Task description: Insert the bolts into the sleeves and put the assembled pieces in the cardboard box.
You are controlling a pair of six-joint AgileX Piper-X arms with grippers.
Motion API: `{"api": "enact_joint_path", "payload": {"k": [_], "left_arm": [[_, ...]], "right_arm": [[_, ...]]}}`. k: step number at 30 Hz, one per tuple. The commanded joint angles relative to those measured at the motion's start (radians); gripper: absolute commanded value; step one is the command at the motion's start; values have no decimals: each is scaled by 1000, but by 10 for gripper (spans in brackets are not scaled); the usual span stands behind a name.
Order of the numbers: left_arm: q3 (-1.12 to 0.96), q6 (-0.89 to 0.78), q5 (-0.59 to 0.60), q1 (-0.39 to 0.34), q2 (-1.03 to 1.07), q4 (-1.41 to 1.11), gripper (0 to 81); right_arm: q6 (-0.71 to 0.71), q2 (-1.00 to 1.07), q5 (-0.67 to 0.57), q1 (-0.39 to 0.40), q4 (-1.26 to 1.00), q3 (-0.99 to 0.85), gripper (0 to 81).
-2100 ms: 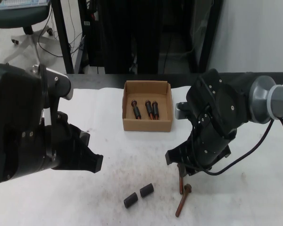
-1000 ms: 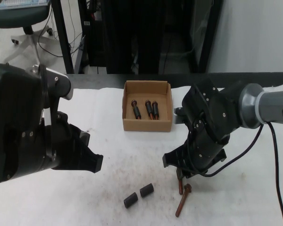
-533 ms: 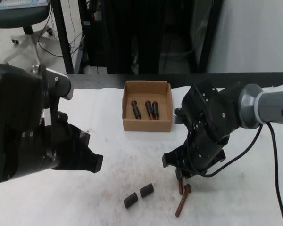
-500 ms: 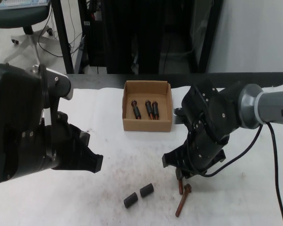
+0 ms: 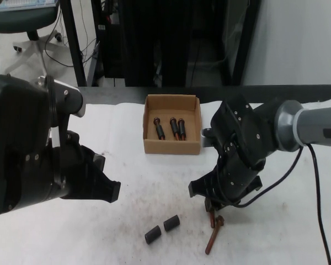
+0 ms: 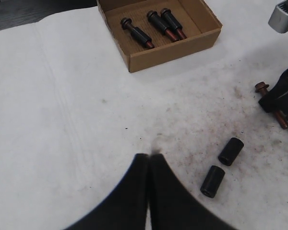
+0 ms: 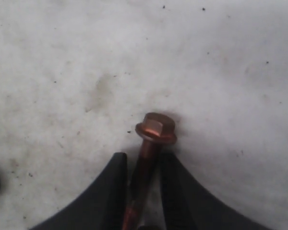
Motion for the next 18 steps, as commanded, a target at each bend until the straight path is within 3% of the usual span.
{"api": "enact_joint_path", "payload": {"k": [1, 9, 13, 18], "left_arm": [[-2, -8, -13, 3, -5, 12, 3], [-2, -8, -13, 3, -5, 27, 3], [-2, -8, -13, 3, -5, 27, 3], [-2, -8, -13, 3, -5, 27, 3]], "right_arm": [[-4, 12, 2, 0, -5, -8, 237], [-6, 33, 2, 0, 14, -87, 221], [-97, 42, 5, 0, 92, -114, 6], [-125, 41, 9, 0, 134, -114, 8]]}}
